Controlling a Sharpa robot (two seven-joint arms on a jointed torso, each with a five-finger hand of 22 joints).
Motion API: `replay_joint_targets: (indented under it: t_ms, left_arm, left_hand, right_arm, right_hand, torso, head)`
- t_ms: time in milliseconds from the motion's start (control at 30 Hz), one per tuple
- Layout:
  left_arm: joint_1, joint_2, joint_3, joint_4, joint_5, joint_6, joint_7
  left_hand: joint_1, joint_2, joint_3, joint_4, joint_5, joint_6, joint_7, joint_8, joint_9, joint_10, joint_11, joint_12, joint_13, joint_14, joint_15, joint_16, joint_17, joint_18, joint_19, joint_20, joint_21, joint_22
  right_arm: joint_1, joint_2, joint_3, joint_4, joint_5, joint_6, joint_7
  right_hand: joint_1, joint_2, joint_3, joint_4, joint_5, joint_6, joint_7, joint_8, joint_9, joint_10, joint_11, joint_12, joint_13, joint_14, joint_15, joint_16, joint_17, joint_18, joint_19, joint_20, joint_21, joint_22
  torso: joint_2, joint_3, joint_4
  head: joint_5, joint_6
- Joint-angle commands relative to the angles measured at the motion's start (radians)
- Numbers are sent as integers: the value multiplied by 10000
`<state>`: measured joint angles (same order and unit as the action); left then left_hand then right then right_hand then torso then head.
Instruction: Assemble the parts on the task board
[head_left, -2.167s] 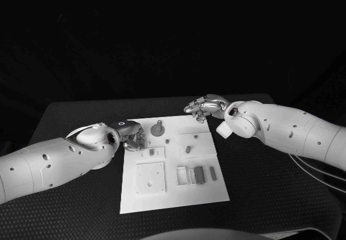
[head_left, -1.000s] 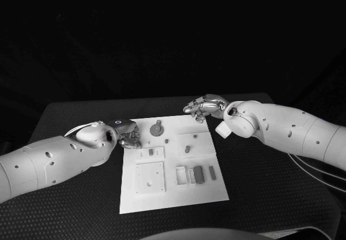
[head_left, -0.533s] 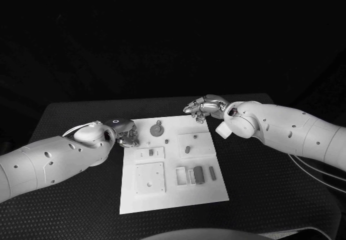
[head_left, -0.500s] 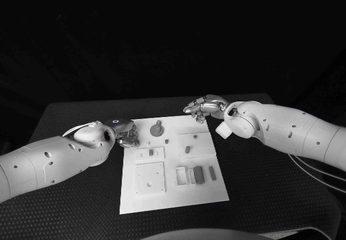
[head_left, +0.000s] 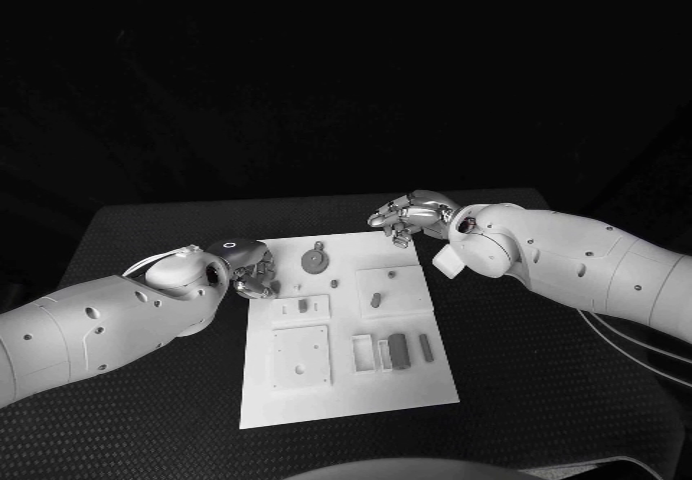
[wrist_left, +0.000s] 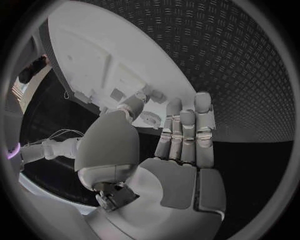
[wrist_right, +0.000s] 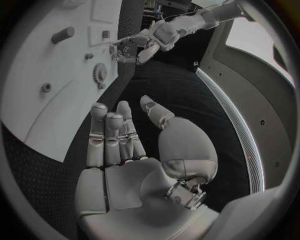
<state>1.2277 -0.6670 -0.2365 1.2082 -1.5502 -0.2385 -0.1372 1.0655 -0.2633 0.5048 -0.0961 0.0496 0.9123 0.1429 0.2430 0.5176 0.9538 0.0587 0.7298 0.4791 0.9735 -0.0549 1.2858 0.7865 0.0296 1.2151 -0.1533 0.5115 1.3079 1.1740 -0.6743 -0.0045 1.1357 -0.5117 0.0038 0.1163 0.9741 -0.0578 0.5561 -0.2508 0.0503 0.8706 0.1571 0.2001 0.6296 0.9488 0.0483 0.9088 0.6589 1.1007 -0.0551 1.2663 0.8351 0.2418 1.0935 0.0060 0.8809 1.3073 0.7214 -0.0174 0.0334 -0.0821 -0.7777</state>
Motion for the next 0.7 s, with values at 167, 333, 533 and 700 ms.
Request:
replay_joint_targets:
  t_ms: [167, 333, 533, 700]
  left_arm:
    - [-17, -37, 1, 162, -153, -600, -4]
    - [-36, -39, 1, 206, -153, -766, 38]
    - [-70, -12, 0, 254, -150, -815, 118]
    - [-92, -21, 0, 267, -151, -861, 122]
  left_hand:
    - [157, -232, -29, -26, -8, -469, 294, -92, -38, -142, 52, 137, 81, 14, 100, 66, 23, 843, 79, 81, -44, 141]
    - [209, -224, -36, -54, -8, -437, 289, -56, -27, -149, 49, 172, 102, 22, 100, 76, 25, 857, 90, 91, -46, 148]
    - [308, -71, -98, -94, -10, 186, 57, 441, 224, 47, -131, 435, 229, 118, -59, 121, 23, 863, 201, 33, -28, 176]
    - [532, 232, -121, -244, -11, 660, -187, 856, 511, 313, -310, 606, 291, 282, -229, 249, 75, 849, 388, -77, 94, 222]
  right_arm:
    - [-7, 1, 2, 9, 16, 79, 78]
    - [-8, 1, 2, 9, 16, 72, 76]
    - [-9, 5, 2, 12, 16, 78, 76]
    - [-9, 5, 2, 12, 16, 82, 76]
  right_hand:
    - [-112, 21, 3, 38, 38, 0, 53, -41, -11, -59, 32, 37, -16, -78, -17, -41, -17, 200, 2, -87, -62, 163]
    - [-112, 22, 3, 38, 38, 0, 53, -41, -11, -59, 32, 38, -17, -78, -17, -41, -17, 200, 2, -87, -62, 163]
    - [-112, 23, 4, 40, 38, -1, 53, -41, -11, -59, 32, 38, -18, -78, -17, -41, -17, 200, 2, -87, -63, 163]
    - [-113, 23, 3, 41, 38, -1, 53, -41, -11, -60, 32, 39, -19, -78, -17, -41, -17, 200, 1, -87, -63, 163]
  torso:
    - [1, -5, -5]
    - [2, -4, -4]
    - [4, 4, -10]
    - [2, 11, -15]
  head:
    - [15, 6]
    - [23, 10]
    - [39, 15]
    - [57, 14]
